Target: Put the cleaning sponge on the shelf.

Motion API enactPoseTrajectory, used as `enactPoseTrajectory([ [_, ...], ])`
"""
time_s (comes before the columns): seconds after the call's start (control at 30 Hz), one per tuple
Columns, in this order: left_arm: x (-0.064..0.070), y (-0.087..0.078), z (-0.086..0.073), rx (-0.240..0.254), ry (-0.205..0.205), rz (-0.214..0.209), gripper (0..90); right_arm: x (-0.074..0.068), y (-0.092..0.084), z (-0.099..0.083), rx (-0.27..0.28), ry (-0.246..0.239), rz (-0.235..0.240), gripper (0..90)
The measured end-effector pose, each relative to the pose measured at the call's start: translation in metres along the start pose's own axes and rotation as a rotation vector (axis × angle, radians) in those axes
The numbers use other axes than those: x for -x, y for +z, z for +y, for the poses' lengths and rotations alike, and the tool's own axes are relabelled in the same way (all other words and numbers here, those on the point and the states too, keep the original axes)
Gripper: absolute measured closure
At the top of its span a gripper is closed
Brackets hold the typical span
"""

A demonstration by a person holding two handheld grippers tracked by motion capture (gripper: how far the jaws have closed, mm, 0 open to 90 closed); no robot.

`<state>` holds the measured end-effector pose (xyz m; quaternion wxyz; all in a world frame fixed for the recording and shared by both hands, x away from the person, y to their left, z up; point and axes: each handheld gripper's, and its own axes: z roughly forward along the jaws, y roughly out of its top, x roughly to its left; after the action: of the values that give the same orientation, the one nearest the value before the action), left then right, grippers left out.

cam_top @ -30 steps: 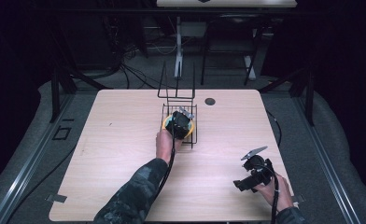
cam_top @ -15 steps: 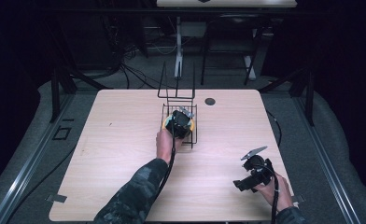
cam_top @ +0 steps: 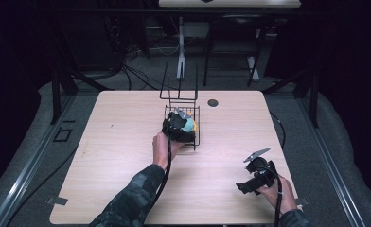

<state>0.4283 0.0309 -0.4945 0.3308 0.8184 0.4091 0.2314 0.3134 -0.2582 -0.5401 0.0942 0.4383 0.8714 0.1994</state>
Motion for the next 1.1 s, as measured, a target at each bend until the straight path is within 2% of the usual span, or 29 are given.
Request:
enactPoseTrajectory([
  [0.17,-0.007,-0.019,-0.009,0.01,-0.02,0.007,15.5,0.0,0.0,0.0,0.006,0.008,0.006,0.0],
  [0.27,-0.011,-0.031,-0.014,0.029,-0.025,0.014,14.7,0.0,0.0,-0.001,0.011,0.008,0.0,0.0],
  [0.47,-0.018,-0.059,-0.021,0.032,0.009,0.025,11.9,-0.001,-0.001,-0.001,0.012,0.014,0.004,0.0],
  [0.6,-0.024,-0.079,-0.029,0.017,0.042,0.035,10.8,0.0,0.0,-0.002,0.006,0.011,-0.003,0.0],
  [0.73,-0.029,-0.095,-0.04,0.002,0.058,0.043,9.4,-0.001,0.0,-0.001,0.004,0.005,-0.005,0.0],
  [0.97,-0.038,-0.119,-0.061,-0.02,0.055,0.05,5.5,-0.002,0.001,-0.002,-0.006,0.005,-0.001,0.0],
  [1.1,-0.045,-0.13,-0.078,-0.047,0.041,0.054,2.9,-0.002,0.0,-0.001,-0.001,0.004,0.001,0.0],
])
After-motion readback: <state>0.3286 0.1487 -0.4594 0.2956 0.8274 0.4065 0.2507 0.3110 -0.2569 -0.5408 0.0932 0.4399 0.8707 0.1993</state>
